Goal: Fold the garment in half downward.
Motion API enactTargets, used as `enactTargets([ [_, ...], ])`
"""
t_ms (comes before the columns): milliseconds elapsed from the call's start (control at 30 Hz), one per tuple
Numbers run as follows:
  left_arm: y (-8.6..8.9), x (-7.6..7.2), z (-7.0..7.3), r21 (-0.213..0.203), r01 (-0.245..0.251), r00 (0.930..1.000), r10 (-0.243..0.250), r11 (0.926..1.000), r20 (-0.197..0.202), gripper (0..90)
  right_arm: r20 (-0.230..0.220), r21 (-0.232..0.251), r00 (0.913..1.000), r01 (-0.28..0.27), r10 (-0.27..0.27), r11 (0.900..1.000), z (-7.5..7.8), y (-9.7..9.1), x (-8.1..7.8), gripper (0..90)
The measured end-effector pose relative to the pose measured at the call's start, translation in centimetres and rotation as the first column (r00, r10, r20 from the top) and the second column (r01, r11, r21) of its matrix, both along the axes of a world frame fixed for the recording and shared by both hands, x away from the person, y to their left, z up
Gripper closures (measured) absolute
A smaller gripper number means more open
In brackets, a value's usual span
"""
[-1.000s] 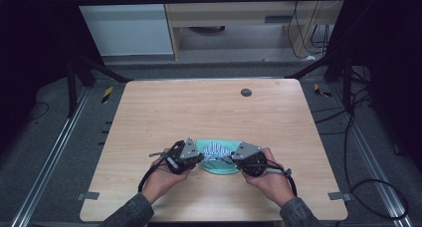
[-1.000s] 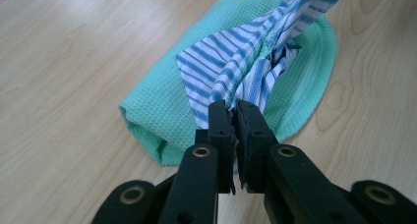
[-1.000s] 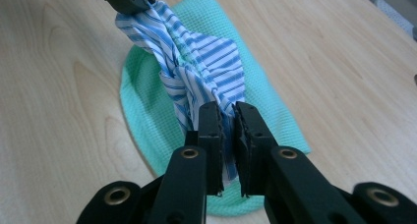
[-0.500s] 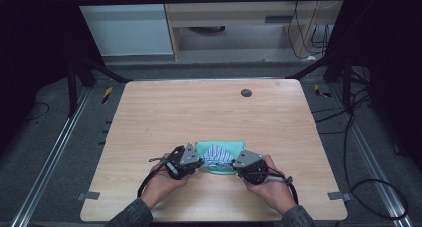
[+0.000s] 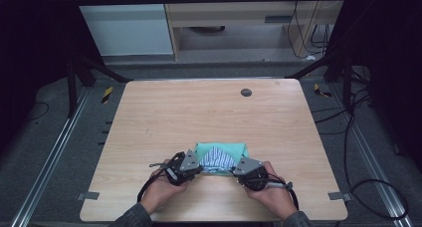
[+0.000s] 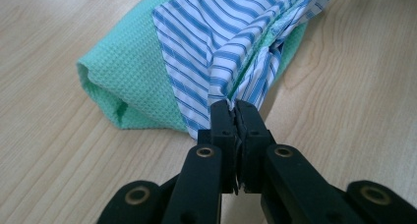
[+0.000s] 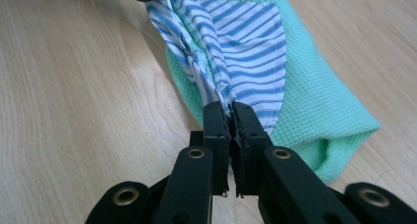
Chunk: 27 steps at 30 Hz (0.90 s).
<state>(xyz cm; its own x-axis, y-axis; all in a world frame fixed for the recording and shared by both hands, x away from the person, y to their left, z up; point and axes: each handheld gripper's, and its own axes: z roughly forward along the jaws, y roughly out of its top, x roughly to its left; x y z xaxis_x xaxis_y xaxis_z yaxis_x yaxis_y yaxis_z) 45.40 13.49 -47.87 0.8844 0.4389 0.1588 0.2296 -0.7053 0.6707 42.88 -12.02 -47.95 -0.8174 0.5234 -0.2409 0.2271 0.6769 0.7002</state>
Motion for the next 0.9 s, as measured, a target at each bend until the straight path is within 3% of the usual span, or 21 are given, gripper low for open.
enactTargets([
  [467,0.2,-0.3,-0.6,0.023,0.019,0.9993,-0.018,0.9996,-0.031,89.4,-0.037,-0.028,0.9993,-0.009,0.008,0.9996,-0.7,0.4,-0.3,86.2],
  [767,0.4,-0.7,-0.9,0.010,0.018,0.9990,-0.017,0.9998,-0.040,89.6,-0.045,-0.026,0.9989,-0.013,0.012,0.9996,-1.0,0.3,-0.4,85.8],
  [900,0.5,-0.8,-0.9,-0.001,0.016,0.9987,-0.016,0.9999,-0.048,87.5,-0.050,-0.002,0.9987,-0.011,0.011,0.9999,-1.1,0.0,-0.5,83.8],
])
